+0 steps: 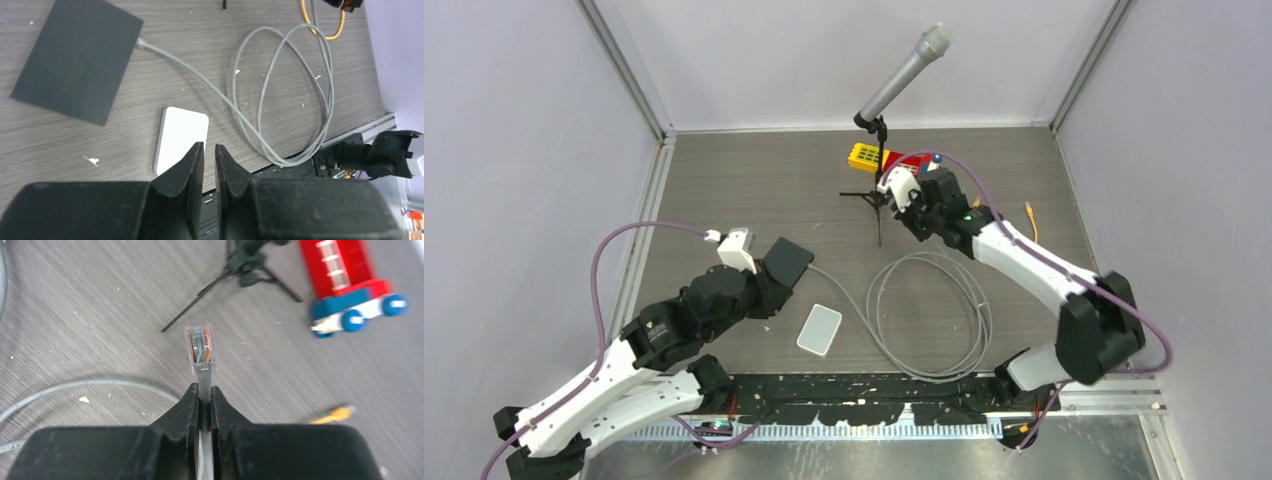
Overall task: Insert the plug into the switch port
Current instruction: Pick up the connector from the center of the board.
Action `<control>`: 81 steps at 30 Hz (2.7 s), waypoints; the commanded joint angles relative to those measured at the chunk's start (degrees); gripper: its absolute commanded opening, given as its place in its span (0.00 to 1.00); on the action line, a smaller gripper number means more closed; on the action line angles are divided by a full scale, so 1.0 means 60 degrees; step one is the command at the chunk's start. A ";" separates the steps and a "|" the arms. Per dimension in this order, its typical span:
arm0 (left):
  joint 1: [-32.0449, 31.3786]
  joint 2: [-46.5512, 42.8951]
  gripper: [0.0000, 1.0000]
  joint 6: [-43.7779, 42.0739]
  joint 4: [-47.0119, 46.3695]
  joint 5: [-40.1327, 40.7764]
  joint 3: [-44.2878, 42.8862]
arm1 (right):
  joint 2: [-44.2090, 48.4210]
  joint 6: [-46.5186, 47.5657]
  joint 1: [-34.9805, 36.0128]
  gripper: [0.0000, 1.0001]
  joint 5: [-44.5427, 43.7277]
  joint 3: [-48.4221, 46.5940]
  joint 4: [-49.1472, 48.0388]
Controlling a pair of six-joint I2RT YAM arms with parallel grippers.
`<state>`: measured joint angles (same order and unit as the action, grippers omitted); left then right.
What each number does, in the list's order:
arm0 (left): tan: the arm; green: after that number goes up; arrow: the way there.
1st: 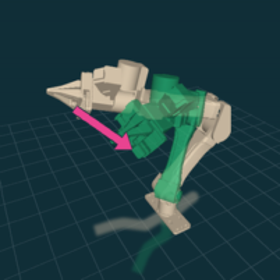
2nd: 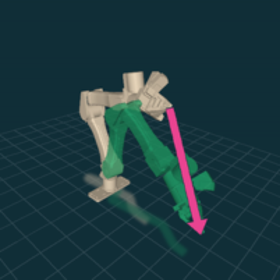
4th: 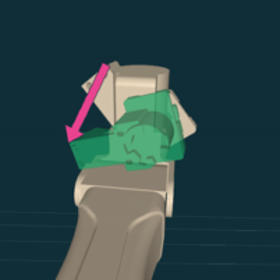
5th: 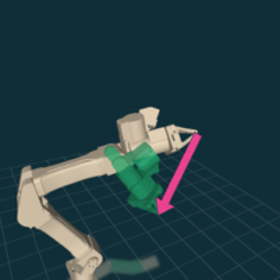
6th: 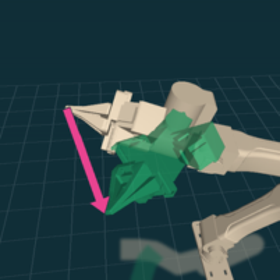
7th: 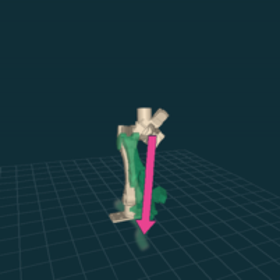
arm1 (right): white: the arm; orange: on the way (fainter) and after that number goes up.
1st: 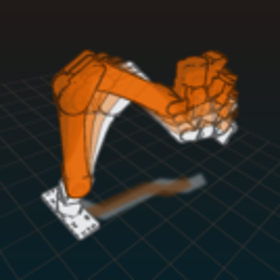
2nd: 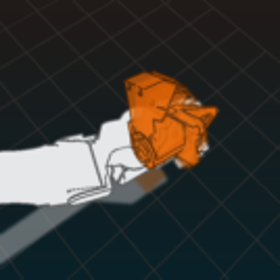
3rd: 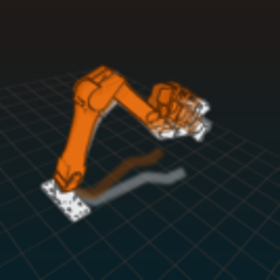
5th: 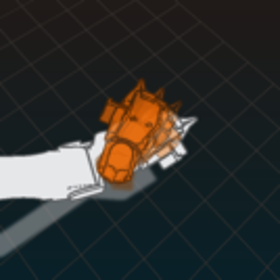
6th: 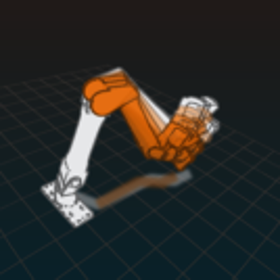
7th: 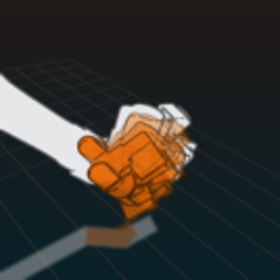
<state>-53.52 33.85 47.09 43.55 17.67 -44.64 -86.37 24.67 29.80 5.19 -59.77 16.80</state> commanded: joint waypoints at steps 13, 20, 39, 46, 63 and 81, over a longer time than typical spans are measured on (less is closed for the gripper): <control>-0.0001 0.0897 0.16 -0.1253 -0.1513 -0.0626 -0.1054 | 0.4364 -0.0481 -0.0020 0.00 -0.3449 -0.0781 0.0452; -0.0001 0.1278 0.11 -0.1299 -0.1601 -0.0551 -0.1265 | 0.4469 0.0461 -0.0012 0.01 -0.4652 -0.2318 0.0841; -0.0001 0.1478 0.16 -0.2319 -0.2685 -0.1689 -0.1341 | 0.5454 0.1764 -0.0006 0.00 -0.4452 -0.1701 -0.0588; -0.0001 0.1973 0.16 -0.2142 -0.4000 -0.2691 -0.0705 | 0.4436 0.3441 -0.0016 0.00 -0.5194 -0.3786 -0.0816; -0.0002 0.3861 0.02 -0.1825 -0.4913 -0.4549 -0.0552 | 0.2057 0.5660 -0.0016 0.00 -0.5162 -0.9360 -0.1140; -0.0001 0.0938 0.09 -0.2210 -0.2500 -0.1913 -0.1131 | 0.6318 -0.1260 -0.0019 0.00 0.1841 -0.2685 0.1855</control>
<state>-53.52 44.07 35.22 24.95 0.49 -47.83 -52.86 30.85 29.76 2.04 -86.06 29.61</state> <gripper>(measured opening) 0.085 0.135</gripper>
